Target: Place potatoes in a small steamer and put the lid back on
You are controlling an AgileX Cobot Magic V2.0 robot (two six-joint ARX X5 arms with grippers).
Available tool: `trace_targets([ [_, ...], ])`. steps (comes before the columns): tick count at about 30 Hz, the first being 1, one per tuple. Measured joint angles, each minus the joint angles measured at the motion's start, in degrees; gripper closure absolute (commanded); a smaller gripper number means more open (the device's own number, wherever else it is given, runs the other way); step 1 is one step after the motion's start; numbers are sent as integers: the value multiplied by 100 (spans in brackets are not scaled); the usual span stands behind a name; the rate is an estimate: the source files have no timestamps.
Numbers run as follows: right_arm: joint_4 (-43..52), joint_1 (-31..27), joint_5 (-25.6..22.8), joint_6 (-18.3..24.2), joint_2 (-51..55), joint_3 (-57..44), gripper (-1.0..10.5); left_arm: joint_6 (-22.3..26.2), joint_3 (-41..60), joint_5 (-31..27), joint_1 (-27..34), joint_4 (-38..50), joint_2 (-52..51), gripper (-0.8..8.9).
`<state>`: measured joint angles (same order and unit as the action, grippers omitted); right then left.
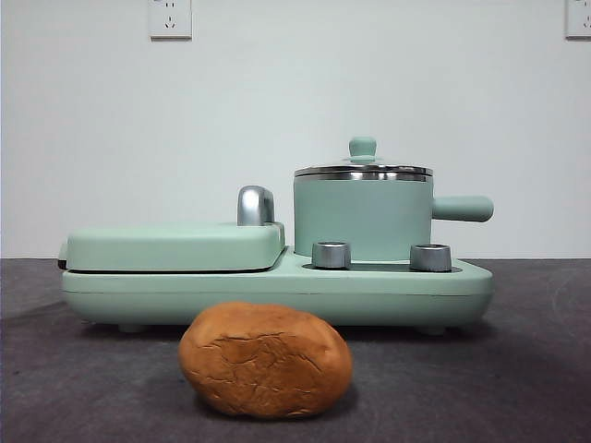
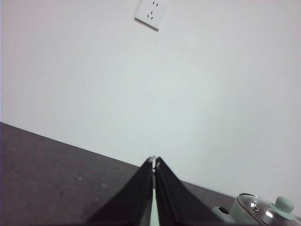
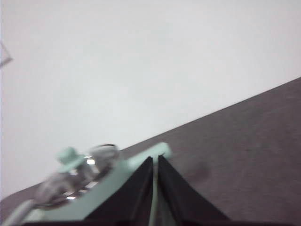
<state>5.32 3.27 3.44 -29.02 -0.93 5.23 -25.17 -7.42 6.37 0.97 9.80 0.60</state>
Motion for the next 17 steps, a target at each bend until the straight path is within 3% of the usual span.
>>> trace_targets([
  [3,-608,0,280,-37,-256,684,934,415,-841,175,0,-925,264,807],
  [6,-1137,0,614,269,-715,1394,934,970,-1718,590,0,-1939,754,807],
  [12,-2026,0,1373,1613,-1840,2632,934,2223,-2994,1499,0,-3421,1950,808],
  [17,-2481,0,1812,2785,-2664,3429,934,3239,-3851,1908,-31,-3880,2776,808],
])
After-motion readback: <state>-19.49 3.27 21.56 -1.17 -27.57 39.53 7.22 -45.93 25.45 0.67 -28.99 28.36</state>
